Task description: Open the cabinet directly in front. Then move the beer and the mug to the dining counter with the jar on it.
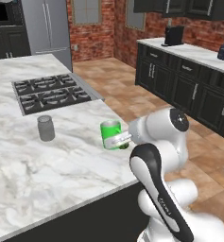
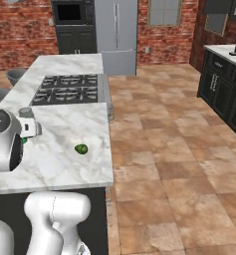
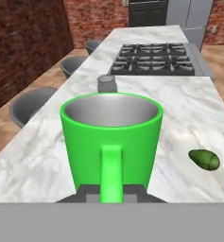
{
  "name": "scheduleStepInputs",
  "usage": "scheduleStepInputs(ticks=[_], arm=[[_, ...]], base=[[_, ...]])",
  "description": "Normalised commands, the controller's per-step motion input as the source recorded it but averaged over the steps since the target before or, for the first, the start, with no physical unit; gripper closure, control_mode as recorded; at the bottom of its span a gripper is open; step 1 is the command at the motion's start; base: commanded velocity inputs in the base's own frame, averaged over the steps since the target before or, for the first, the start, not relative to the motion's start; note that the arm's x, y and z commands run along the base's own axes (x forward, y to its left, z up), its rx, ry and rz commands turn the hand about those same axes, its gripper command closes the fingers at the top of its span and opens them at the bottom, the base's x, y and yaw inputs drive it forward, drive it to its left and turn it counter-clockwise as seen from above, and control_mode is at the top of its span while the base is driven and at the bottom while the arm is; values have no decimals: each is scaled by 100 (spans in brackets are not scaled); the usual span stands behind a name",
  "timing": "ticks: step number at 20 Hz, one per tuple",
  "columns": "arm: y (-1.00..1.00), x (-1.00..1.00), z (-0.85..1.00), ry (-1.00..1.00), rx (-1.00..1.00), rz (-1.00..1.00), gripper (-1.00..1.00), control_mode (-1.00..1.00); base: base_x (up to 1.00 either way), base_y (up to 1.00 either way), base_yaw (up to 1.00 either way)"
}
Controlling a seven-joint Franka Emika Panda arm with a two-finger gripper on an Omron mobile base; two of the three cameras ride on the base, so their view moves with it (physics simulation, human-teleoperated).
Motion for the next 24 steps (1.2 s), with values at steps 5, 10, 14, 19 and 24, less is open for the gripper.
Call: scheduleStepInputs(ticks=[5, 10, 14, 19, 24], arm=[[34, 98, -58, 0, -5, 0, 100, -100], [31, 98, -73, 0, -3, -2, 100, -100], [36, 100, -62, 0, 0, -4, 100, -100], [31, 100, -47, 4, 0, -2, 100, -100], [10, 50, -12, 10, 0, 0, 100, -100]], base=[[0, 0, 0], [0, 0, 0], [0, 0, 0], [0, 0, 0], [0, 0, 0]])
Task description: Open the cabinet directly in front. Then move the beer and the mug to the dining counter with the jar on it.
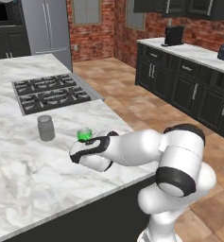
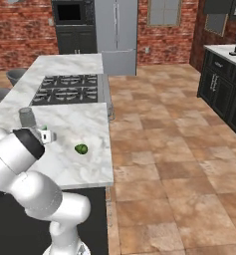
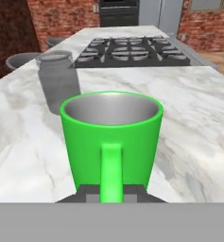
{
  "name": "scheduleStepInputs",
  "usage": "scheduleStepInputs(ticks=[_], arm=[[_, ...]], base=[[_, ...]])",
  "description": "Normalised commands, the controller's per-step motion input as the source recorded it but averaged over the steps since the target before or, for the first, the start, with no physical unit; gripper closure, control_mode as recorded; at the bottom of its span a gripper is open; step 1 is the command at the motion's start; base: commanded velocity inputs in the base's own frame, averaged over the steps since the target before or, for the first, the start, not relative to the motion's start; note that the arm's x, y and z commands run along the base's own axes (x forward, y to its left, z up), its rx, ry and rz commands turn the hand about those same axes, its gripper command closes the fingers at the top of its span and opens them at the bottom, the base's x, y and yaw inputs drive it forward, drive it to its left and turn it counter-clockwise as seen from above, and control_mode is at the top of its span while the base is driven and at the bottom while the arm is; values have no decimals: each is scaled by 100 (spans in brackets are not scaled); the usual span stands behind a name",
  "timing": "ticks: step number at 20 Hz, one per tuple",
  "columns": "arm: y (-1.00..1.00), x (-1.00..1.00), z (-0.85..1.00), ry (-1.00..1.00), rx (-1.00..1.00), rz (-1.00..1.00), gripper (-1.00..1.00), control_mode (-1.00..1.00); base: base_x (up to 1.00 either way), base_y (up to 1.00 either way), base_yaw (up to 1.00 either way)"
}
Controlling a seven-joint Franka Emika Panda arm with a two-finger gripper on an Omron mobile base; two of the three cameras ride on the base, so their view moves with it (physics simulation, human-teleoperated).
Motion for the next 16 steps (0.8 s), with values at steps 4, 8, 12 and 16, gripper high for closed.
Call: scheduleStepInputs(ticks=[4, 8, 12, 16], arm=[[0, 0, -1, 0, 0, 0, 100, -100], [0, 2, -23, 0, 0, 0, 100, -100], [0, 17, -6, 0, 0, 0, 100, -100], [0, 62, -2, 2, 0, -3, 100, -100]], base=[[0, 0, 0], [0, 0, 0], [0, 0, 0], [0, 0, 0]])
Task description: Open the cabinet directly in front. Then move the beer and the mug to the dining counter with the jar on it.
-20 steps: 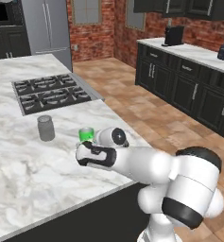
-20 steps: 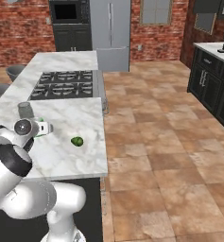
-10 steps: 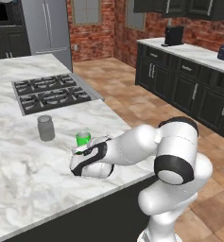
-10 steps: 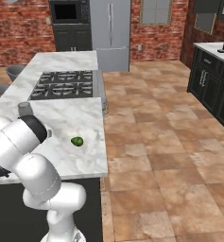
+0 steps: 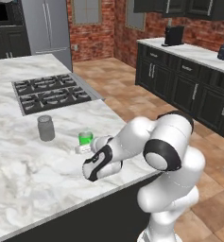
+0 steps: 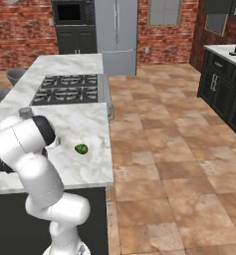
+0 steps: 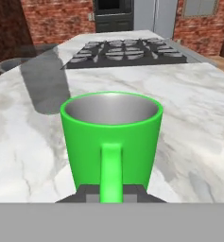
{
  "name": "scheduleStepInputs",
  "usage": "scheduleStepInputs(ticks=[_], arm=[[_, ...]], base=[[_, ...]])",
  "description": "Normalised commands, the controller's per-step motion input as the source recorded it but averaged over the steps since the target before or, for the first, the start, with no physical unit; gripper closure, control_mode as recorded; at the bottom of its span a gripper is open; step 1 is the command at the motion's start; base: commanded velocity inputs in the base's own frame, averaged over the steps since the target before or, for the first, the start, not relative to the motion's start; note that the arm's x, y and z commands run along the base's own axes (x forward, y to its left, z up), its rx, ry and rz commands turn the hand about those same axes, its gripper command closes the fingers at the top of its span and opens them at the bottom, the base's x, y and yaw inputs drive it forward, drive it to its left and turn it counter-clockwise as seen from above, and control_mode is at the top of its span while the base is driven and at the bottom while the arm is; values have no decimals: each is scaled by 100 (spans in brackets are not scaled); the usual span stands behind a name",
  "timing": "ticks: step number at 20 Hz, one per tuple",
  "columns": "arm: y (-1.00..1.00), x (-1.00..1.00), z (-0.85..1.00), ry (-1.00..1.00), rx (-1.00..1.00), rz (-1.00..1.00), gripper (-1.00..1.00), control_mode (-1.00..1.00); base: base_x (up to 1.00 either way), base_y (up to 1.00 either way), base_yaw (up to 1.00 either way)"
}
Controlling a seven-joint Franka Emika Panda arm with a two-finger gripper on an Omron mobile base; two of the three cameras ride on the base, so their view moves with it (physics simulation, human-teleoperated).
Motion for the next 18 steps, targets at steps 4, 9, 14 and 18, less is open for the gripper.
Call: scheduleStepInputs(ticks=[4, 9, 14, 18], arm=[[0, 94, -5, 7, 0, -8, 100, -100], [0, 36, 0, 4, 0, -4, 100, -100], [0, 0, 0, 0, 0, 0, -100, -100], [0, 0, 10, 0, 0, 0, -100, -100]], base=[[0, 0, 0], [0, 0, 0], [0, 0, 0], [0, 0, 0]])
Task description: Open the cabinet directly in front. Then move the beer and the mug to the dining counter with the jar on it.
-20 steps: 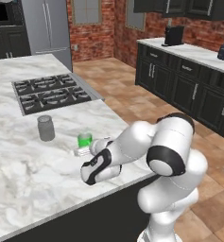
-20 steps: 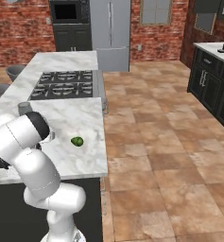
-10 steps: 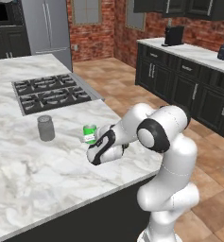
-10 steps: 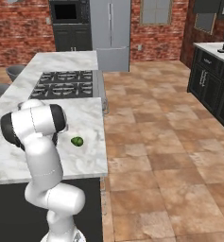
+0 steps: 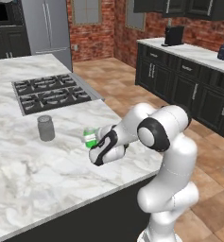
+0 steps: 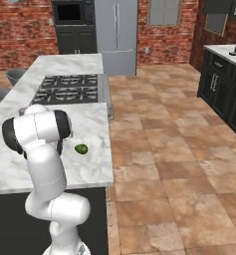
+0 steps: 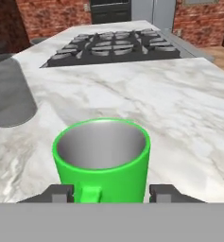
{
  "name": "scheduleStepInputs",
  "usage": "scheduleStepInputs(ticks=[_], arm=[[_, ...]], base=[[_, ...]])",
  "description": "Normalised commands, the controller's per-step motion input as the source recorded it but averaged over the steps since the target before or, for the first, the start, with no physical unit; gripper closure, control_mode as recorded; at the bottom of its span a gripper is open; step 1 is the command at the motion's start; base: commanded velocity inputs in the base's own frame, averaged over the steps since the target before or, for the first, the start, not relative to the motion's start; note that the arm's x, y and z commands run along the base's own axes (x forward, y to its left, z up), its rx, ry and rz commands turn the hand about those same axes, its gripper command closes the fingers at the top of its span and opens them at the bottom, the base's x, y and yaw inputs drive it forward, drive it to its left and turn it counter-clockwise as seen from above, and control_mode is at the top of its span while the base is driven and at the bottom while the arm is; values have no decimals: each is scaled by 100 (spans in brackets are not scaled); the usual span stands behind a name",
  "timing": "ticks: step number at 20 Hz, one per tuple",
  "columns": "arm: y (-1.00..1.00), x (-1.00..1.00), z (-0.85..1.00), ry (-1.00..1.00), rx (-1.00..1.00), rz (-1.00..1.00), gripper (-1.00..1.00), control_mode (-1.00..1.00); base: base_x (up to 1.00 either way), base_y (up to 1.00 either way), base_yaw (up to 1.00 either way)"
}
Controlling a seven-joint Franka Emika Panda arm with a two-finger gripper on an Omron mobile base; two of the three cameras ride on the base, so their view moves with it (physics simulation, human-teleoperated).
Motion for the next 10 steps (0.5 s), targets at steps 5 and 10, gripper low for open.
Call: scheduleStepInputs(ticks=[5, 10], arm=[[4, 1, 75, 0, 0, 0, -100, -100], [9, 0, 100, 0, 0, 0, -100, -100]], base=[[0, 0, 0], [0, 0, 0]])
